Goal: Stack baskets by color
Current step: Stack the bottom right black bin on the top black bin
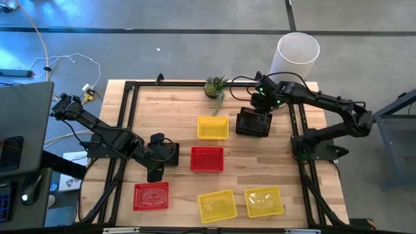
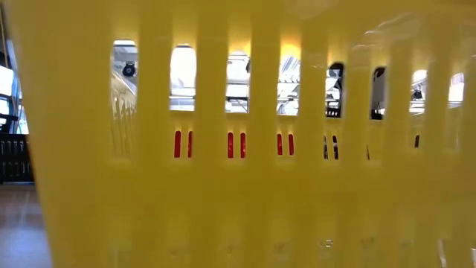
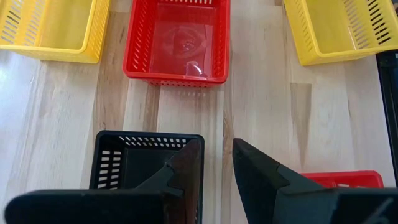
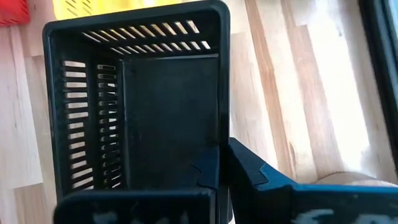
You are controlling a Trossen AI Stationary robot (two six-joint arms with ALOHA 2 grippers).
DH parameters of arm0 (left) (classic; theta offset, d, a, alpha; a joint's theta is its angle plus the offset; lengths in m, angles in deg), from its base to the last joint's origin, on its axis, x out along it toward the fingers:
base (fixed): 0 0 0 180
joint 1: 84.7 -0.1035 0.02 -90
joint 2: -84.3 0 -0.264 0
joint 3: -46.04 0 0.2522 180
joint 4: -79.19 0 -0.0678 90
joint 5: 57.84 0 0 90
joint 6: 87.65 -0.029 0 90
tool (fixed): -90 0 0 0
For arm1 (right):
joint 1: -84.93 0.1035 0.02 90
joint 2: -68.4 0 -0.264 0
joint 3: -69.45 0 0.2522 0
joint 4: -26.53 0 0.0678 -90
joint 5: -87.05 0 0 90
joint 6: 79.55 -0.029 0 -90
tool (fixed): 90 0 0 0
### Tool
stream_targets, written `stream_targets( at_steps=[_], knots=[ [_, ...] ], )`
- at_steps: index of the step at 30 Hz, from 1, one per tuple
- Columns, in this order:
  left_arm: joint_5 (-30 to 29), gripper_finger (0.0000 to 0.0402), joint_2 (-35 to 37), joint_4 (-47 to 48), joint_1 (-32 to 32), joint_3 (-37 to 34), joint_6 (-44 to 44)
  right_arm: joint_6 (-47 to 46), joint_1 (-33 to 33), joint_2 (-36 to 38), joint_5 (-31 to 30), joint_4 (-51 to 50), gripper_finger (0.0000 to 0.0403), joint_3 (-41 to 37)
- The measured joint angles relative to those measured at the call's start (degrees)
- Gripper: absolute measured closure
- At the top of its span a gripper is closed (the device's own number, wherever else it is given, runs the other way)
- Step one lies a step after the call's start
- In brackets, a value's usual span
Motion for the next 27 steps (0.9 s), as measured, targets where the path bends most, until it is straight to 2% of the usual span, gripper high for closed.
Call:
stream_targets(
  at_steps=[18, 27],
  knots=[
    [0.0, 0.0319, 0.0, 0.0, 0.0, 0.0, -0.2, 0.0, 0.3, -5.7, -0.8, 0.1, 0.0401, 0.0],
    [0.0, 0.0319, 0.0, 0.0, 0.0, 0.0, -0.2, 0.0, 0.3, -5.8, -1.0, 0.1, 0.0357, 0.0]
  ],
)
